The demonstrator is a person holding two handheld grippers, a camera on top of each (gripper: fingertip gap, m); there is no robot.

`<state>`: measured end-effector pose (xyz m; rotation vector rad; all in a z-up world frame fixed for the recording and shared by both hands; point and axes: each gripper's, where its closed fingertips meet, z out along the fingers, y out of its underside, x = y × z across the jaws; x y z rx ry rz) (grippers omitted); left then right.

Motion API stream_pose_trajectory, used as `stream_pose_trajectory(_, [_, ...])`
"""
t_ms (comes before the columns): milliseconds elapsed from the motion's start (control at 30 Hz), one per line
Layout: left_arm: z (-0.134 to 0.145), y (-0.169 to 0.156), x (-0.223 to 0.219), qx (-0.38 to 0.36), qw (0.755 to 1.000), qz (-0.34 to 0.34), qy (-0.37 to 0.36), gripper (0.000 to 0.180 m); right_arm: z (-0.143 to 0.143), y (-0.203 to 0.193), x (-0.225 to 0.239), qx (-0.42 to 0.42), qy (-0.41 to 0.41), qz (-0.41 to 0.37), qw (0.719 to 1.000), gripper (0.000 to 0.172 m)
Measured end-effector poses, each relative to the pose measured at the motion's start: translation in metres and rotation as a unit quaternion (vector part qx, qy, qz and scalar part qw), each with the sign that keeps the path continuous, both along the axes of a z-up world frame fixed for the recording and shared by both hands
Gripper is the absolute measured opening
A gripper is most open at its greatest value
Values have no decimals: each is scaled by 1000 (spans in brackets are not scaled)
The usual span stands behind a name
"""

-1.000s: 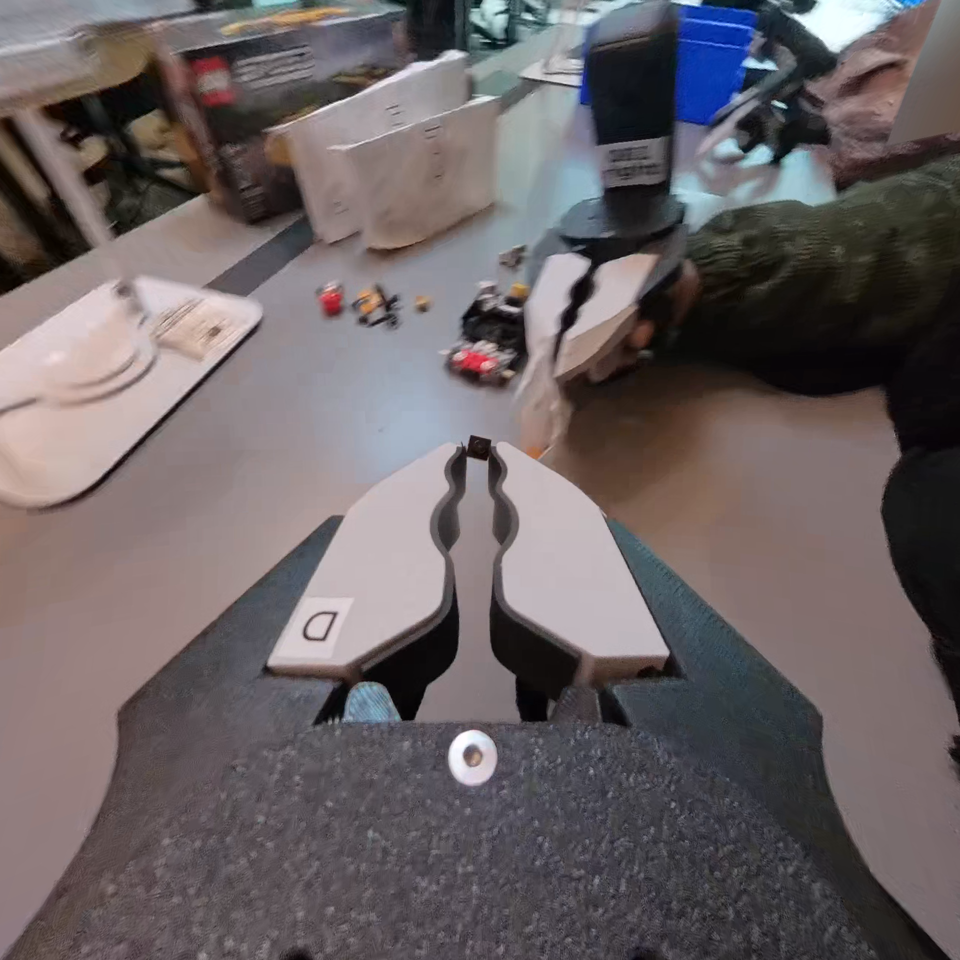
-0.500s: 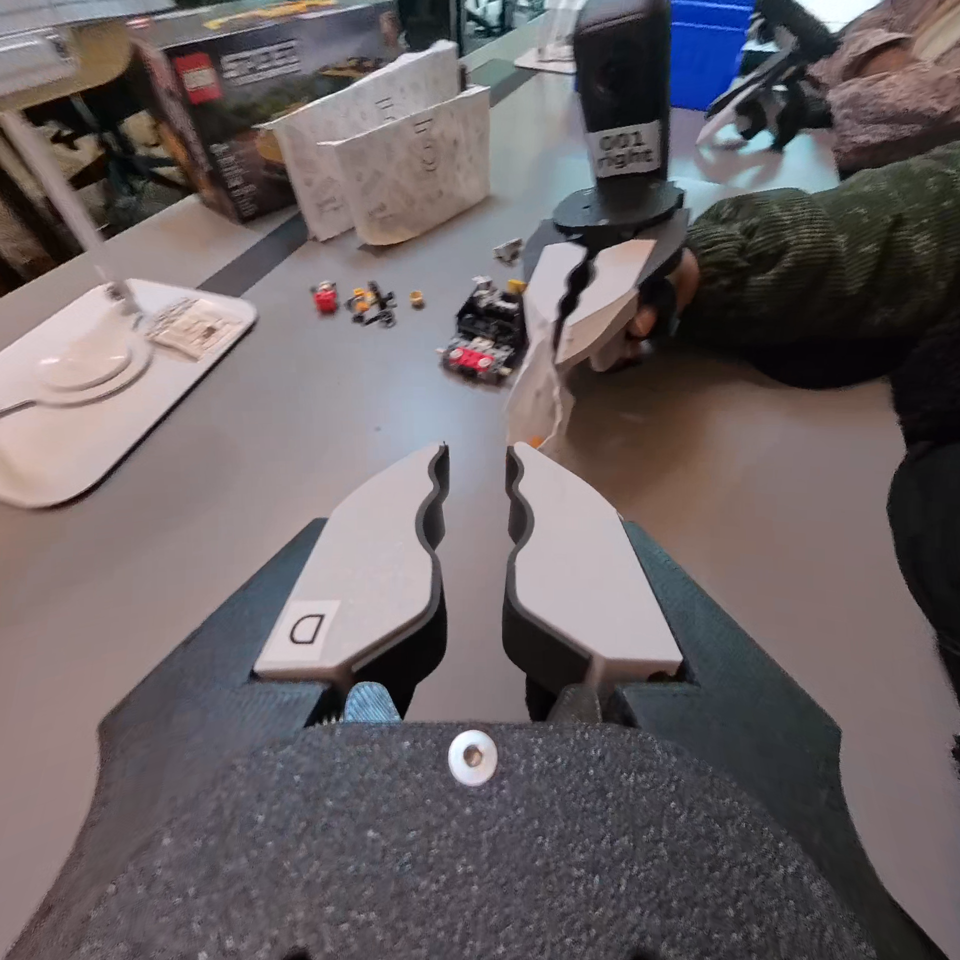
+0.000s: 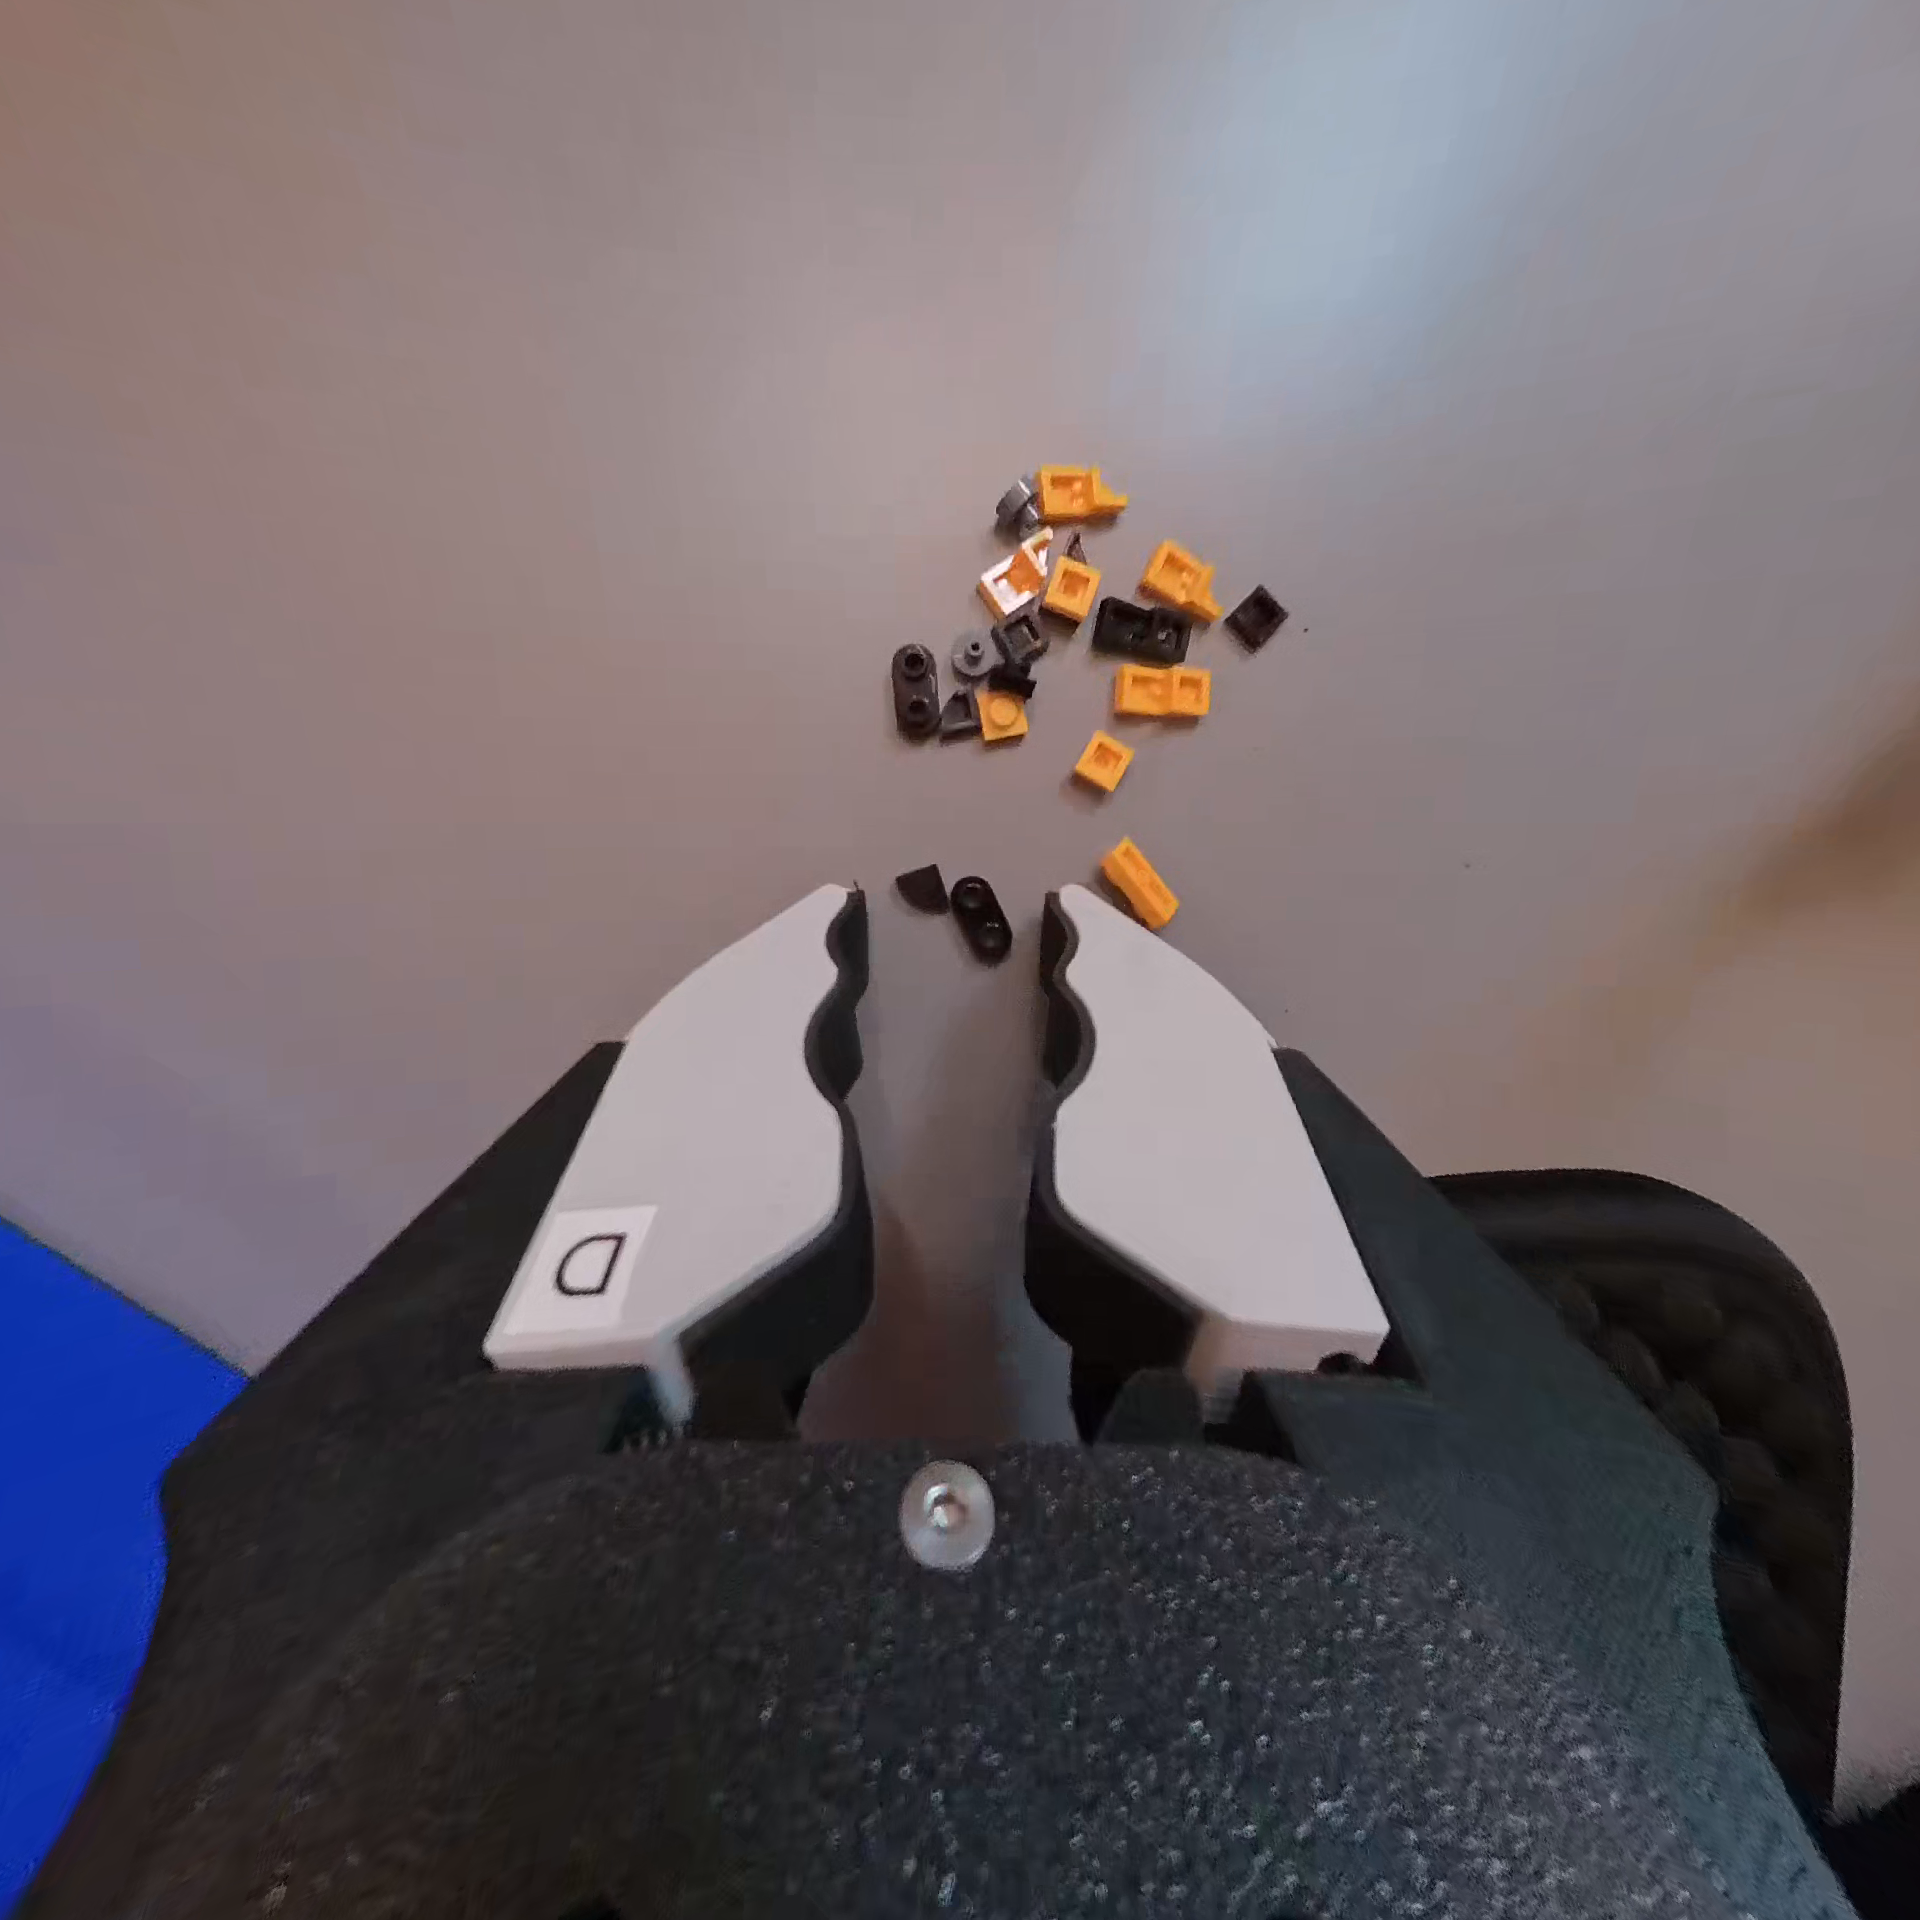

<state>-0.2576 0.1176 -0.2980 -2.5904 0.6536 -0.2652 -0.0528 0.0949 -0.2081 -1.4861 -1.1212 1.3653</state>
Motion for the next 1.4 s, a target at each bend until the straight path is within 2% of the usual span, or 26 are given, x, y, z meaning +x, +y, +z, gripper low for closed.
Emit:
stream_pose_trajectory(200, [-2, 1, 2, 0, 1000, -7, -22, 15, 1, -1, 0, 4, 0, 0, 1000, 0])
stream_pose_trajectory(367, [-2, 2, -1, 3, 1000, -9, -18, 12, 1, -1, 1, 5, -1, -1, 1000, 0])
stream_pose_trajectory(400, [1, 2, 0, 8, 1000, -13, -25, 2, 1, -1, 1, 6, -1, -1, 1000, 0])
stream_pose_trajectory(500, [31, 7, 22, 62, 992, -36, -106, 0, 1, -1, 1, 7, -2, -1, 1000, 0])
stream_pose_trajectory(600, [74, 1, 61, 122, 965, -101, -210, 0, -1, -2, -1, 6, -6, 1, 1000, 0])
stream_pose_trajectory(667, [92, -9, 87, 146, 946, -154, -245, 0, -3, -3, -3, 8, -12, 4, 1000, 0])
stream_pose_trajectory(767, [104, -25, 124, 165, 924, -224, -262, 0, -6, -6, -5, 15, -20, 9, 1000, 0])
stream_pose_trajectory(867, [99, -35, 157, 164, 916, -272, -244, 1, -6, -9, -7, 16, -21, 14, 1000, 0])
stream_pose_trajectory(967, [87, -34, 169, 164, 922, -285, -204, 11, -4, -9, -7, 17, -16, 15, 1000, 0])
stream_pose_trajectory(1100, [91, -43, 168, 155, 913, -303, -226, 17, 0, -7, -4, 10, -4, 11, 1000, 0])
stream_pose_trajectory(1400, [99, -47, 152, 180, 908, -311, -215, 30, 6, -2, 0, -9, 21, 4, 1000, 0])
